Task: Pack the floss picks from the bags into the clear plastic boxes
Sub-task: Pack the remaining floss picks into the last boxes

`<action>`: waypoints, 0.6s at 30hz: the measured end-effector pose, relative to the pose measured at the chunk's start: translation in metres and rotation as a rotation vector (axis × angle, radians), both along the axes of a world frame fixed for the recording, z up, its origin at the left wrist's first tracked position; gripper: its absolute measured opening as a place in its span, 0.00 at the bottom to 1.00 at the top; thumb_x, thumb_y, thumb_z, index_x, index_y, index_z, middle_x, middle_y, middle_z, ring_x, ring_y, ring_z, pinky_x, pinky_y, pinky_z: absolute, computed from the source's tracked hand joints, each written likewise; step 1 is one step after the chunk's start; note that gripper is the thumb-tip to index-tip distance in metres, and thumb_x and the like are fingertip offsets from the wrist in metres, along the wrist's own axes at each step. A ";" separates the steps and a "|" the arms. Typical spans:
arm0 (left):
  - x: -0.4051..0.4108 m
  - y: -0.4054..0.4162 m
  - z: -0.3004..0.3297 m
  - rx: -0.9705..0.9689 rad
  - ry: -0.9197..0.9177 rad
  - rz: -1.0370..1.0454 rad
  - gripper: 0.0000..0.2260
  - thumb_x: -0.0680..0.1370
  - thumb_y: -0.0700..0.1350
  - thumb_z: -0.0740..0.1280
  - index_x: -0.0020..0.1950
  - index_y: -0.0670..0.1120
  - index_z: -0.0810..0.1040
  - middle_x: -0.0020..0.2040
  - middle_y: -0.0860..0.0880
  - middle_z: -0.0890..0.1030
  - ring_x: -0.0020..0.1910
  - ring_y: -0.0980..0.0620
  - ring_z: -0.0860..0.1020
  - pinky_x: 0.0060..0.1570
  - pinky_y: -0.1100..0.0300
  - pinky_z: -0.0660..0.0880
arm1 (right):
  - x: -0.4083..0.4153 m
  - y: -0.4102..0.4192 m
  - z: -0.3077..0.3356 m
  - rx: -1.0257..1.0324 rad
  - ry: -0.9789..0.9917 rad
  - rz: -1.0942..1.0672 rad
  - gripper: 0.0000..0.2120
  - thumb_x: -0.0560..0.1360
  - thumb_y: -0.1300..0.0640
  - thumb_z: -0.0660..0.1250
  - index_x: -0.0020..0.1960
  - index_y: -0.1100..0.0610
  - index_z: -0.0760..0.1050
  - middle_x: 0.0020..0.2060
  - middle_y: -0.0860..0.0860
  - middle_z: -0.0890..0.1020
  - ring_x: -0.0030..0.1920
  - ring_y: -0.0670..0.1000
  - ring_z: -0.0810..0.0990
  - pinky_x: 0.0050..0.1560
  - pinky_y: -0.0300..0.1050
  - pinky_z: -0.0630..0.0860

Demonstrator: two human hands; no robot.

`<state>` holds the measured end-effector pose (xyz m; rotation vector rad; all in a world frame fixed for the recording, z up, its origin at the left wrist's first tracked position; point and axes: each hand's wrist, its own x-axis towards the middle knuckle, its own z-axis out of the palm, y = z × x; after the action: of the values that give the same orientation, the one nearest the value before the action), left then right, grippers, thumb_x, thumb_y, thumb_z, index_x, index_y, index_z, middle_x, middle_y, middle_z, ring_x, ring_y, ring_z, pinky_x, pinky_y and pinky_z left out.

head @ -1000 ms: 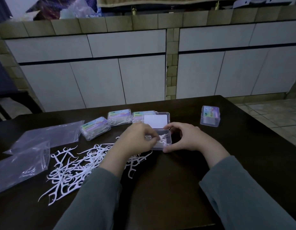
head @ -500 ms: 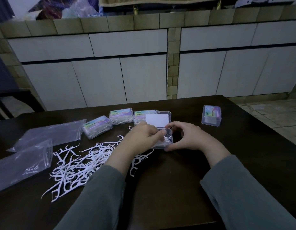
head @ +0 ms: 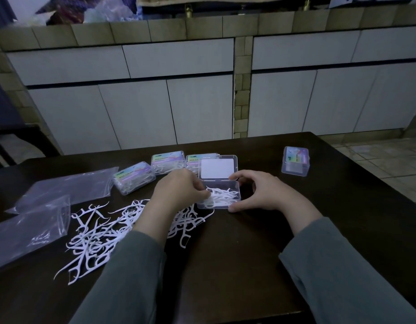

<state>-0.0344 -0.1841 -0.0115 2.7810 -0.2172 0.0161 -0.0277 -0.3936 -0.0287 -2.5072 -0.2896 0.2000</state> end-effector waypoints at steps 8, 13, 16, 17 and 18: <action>-0.004 0.006 0.008 0.018 -0.119 0.025 0.05 0.76 0.51 0.69 0.49 0.54 0.83 0.44 0.55 0.82 0.41 0.58 0.77 0.45 0.59 0.77 | 0.003 0.000 -0.002 0.004 -0.002 -0.005 0.37 0.62 0.40 0.78 0.67 0.38 0.67 0.62 0.42 0.74 0.64 0.52 0.69 0.65 0.58 0.70; -0.007 -0.001 0.006 -0.106 -0.288 0.011 0.03 0.76 0.48 0.69 0.48 0.53 0.82 0.43 0.56 0.81 0.42 0.59 0.76 0.39 0.65 0.70 | 0.003 0.000 -0.003 0.005 -0.015 0.000 0.37 0.62 0.40 0.78 0.67 0.38 0.67 0.61 0.42 0.74 0.64 0.51 0.70 0.65 0.58 0.70; -0.006 -0.016 -0.002 -0.240 -0.192 -0.113 0.05 0.77 0.50 0.69 0.51 0.53 0.83 0.45 0.57 0.82 0.45 0.61 0.77 0.45 0.63 0.74 | 0.002 0.000 -0.002 0.004 -0.019 0.015 0.36 0.63 0.40 0.78 0.67 0.39 0.67 0.60 0.41 0.74 0.63 0.49 0.71 0.66 0.58 0.69; -0.004 -0.019 -0.006 -0.227 -0.134 -0.164 0.07 0.77 0.51 0.68 0.52 0.53 0.83 0.47 0.56 0.83 0.45 0.61 0.77 0.46 0.63 0.74 | 0.002 0.000 -0.001 0.007 -0.018 0.019 0.36 0.63 0.41 0.78 0.67 0.39 0.67 0.59 0.41 0.74 0.62 0.49 0.71 0.66 0.58 0.69; -0.002 -0.021 -0.009 -0.190 -0.093 -0.201 0.08 0.77 0.51 0.68 0.54 0.52 0.83 0.49 0.55 0.83 0.45 0.60 0.77 0.46 0.64 0.73 | 0.001 0.000 -0.001 0.009 -0.018 0.020 0.36 0.63 0.41 0.78 0.67 0.39 0.67 0.59 0.41 0.74 0.62 0.49 0.71 0.66 0.58 0.69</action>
<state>-0.0369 -0.2052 -0.0210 2.5596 -0.4917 0.1101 -0.0264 -0.3936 -0.0293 -2.4992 -0.3222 0.1837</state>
